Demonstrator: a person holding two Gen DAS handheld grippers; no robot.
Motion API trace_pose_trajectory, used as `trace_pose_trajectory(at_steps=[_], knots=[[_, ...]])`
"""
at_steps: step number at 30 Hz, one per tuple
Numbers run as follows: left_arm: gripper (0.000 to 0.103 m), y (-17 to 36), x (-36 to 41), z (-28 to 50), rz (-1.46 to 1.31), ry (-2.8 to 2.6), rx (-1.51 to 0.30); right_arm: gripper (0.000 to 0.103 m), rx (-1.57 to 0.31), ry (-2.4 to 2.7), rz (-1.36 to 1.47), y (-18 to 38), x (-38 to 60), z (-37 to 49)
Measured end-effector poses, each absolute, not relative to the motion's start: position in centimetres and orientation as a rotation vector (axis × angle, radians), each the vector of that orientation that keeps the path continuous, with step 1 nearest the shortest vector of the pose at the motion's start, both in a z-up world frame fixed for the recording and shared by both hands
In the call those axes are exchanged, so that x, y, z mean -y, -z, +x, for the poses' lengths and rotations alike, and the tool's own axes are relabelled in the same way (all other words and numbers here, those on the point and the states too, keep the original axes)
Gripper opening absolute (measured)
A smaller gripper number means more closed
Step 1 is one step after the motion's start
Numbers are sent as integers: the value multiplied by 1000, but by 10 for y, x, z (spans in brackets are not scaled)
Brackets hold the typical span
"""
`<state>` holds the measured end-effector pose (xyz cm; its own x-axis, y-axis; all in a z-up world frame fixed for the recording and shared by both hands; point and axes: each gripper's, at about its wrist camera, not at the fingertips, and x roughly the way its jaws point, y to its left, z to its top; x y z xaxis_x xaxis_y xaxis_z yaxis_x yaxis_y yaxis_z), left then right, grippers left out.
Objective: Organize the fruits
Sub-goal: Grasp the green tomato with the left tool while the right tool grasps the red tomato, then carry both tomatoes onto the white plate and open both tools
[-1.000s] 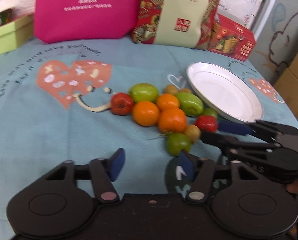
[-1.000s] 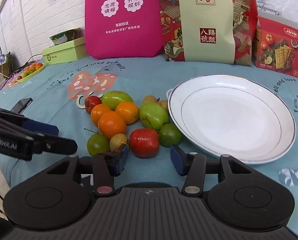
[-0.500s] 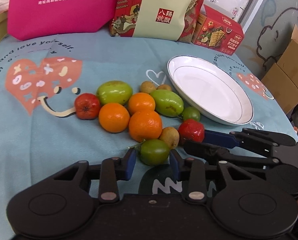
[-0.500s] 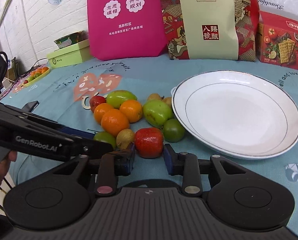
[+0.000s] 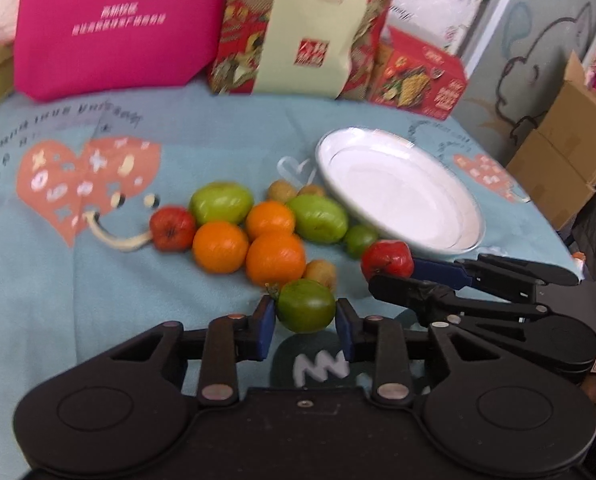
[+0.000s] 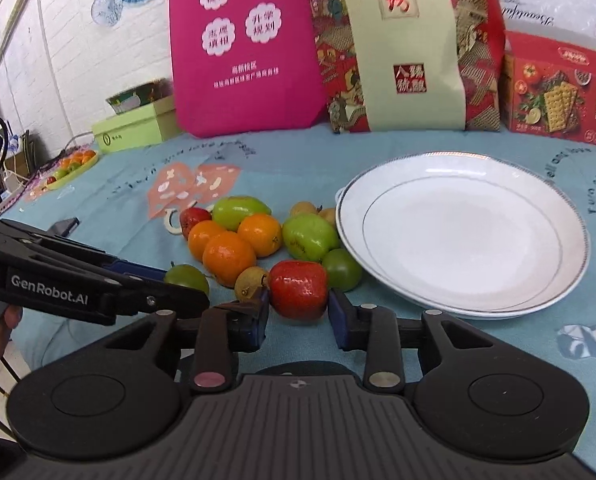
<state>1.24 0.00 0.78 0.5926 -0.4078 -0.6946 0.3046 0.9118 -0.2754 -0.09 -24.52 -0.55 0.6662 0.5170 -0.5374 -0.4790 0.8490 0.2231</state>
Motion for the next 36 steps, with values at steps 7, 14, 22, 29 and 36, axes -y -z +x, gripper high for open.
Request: trace_pose_trajectory(at_steps=[7,14,22,29,36], knots=[[80,-36,37,34,-105,518,-747,57,-536,-410,60,-9,280,7],[80,-18,89,81,-18,570,-778,57,-558,-268,13,10,305,32],[80,7,111,111,12,585,-835,57,-572,-227,-3,19,319,49],[82,18,116,117,50,580,-838,56,-566,-245,-16,22,318,54],[103,5,111,104,59,574,-802,65,-537,-245,-19,16,319,42]])
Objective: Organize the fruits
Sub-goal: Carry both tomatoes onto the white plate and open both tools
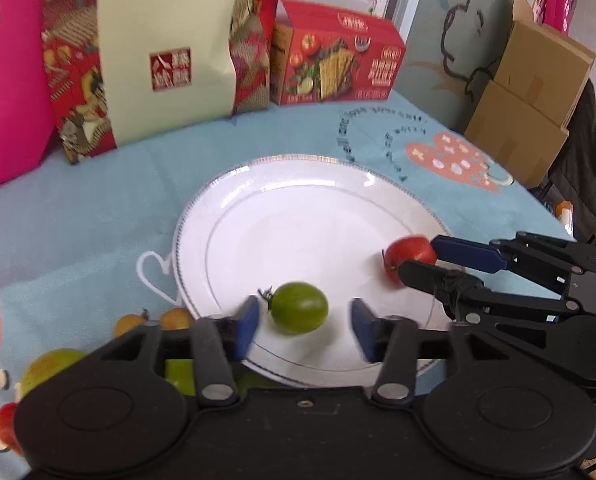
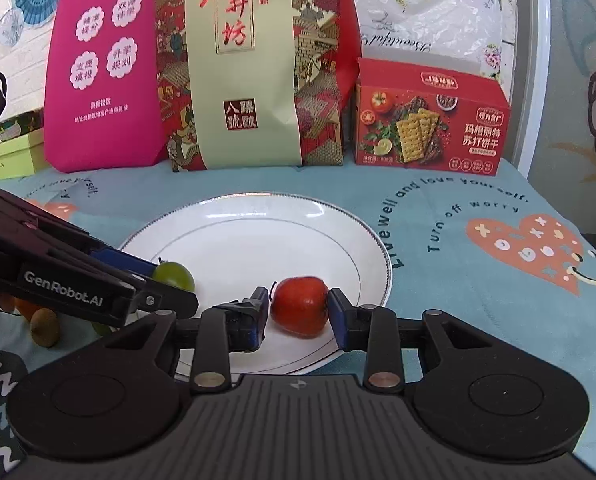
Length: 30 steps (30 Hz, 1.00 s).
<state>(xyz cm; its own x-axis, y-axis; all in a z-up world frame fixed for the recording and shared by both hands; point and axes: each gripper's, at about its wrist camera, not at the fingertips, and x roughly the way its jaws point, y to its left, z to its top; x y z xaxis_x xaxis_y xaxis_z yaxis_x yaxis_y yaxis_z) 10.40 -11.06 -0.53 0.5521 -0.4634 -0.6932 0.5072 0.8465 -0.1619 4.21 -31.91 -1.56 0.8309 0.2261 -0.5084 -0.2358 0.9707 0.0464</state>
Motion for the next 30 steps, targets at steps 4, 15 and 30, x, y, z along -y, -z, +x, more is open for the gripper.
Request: trace_pose_trajectory(at_steps=[4,15,30], knots=[[103,-8,95,88,40,535,-768,88,-521,-245,-17,10,316,29],[103,-10,42,42,-64,336,-778,103,-545,-333,32,4,288,-5],[103,13,-15,8,-141,187,-828,102,-627,-475,6,11,240,-26]])
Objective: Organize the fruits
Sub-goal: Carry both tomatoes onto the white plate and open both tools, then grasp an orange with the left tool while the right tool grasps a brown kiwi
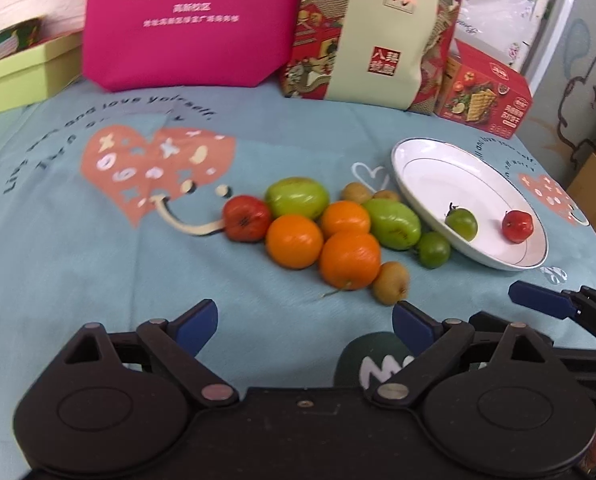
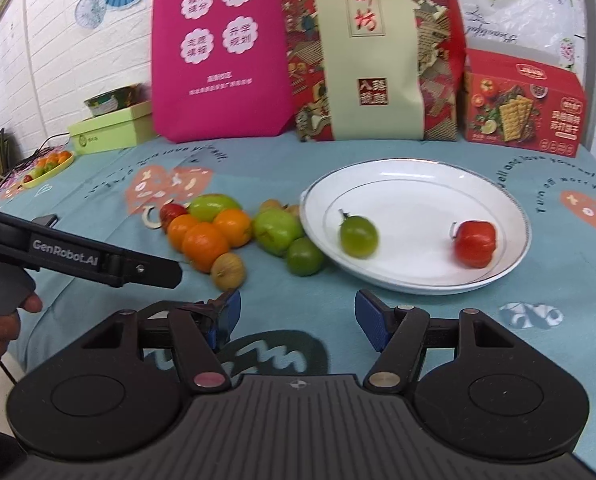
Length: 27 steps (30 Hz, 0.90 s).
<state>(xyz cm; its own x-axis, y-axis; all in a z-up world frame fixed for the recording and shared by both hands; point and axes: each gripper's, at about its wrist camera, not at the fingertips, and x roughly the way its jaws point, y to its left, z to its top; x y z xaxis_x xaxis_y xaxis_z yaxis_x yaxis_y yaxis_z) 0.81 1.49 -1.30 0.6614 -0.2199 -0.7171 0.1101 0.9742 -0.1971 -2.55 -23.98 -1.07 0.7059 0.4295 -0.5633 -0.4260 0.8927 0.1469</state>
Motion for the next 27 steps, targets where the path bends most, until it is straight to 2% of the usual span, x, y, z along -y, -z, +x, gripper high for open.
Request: trace_pose_trajectory(at_steps=[4,11,18,24,25,26,27], knots=[[103,11,-24,4,-160,180,-815,97,-637,-508,-12,11,224,-25],[103,4,-36,-2,-193,191,-781,77,-652,-538,-64,14,198,-16],[103,4,-37,-2,-215,232,-778,66,-660,-538,-94,18,189,-5],[103,4,-32,5,-223,269,-781,60,-663,-546,-96,21,181,4],[103,4,-30,6,-221,275,-781,58,-664,-549,-95,22,180,5],[103,4,-28,8,-218,283,-780,47,-666,-553,-95,23,180,6],[103,4,-26,10,-215,290,-781,44,-666,-551,-98,24,180,6]])
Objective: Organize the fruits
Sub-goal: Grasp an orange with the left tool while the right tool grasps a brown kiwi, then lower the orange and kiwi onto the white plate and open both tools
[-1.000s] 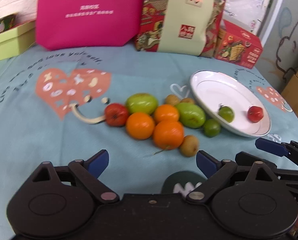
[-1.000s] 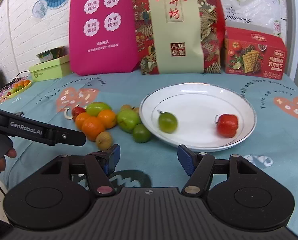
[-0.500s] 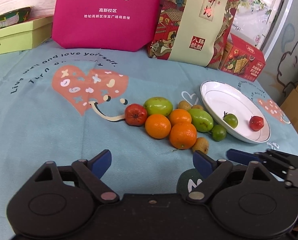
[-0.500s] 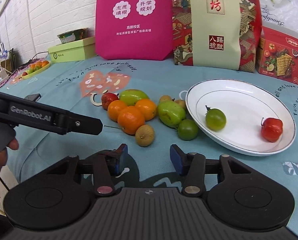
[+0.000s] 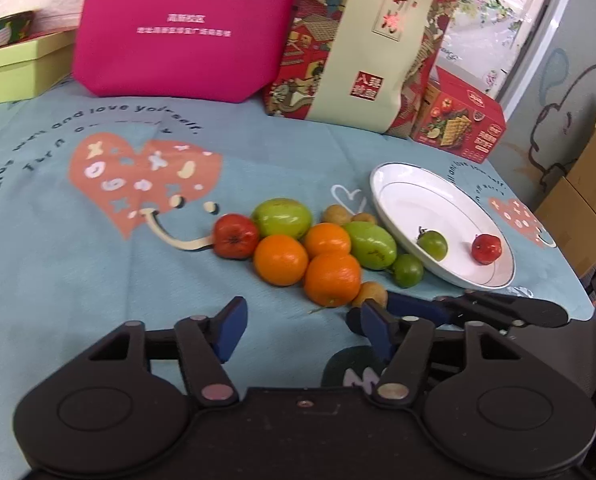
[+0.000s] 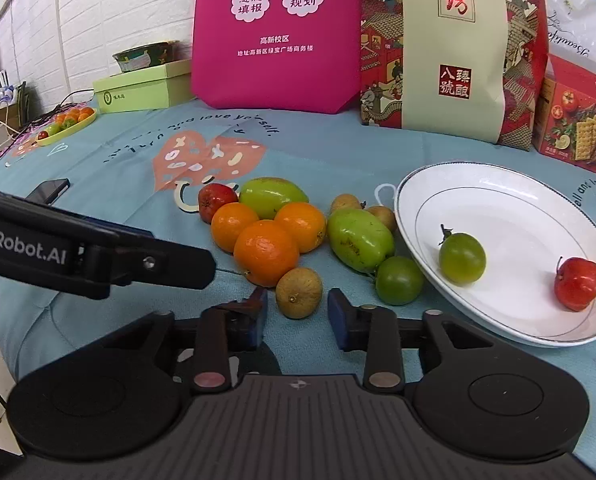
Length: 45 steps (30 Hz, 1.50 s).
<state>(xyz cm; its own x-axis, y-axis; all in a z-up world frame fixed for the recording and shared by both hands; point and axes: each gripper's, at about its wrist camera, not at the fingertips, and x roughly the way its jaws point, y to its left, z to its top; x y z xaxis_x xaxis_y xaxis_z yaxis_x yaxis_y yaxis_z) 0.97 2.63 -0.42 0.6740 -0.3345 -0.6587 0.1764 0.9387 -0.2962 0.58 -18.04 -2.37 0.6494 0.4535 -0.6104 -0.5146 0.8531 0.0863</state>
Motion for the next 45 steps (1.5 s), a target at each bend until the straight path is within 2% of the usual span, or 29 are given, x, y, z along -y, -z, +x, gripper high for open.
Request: trace_pose_trajectory(at_steps=[4,7,12,29,38,45], knots=[[103,8,-17,20,-208,313,-789,44,-665,-538,-100,20,194,3],[97,10,-9,28,-199,328,-795,44,-669,-503,-94,19,209,-1],[95,12,4,39,-173,325,-791,44,-675,-476,-57,21,227,-8],[95,25,18,52,-94,321,-814,44,-665,-475,-9,26,233,-8],[95,-7,33,43,-85,424,-751,44,-574,-448,18,5,249,-13],[95,-26,65,72,-52,503,-703,44,-537,-330,26,-4,280,-1]])
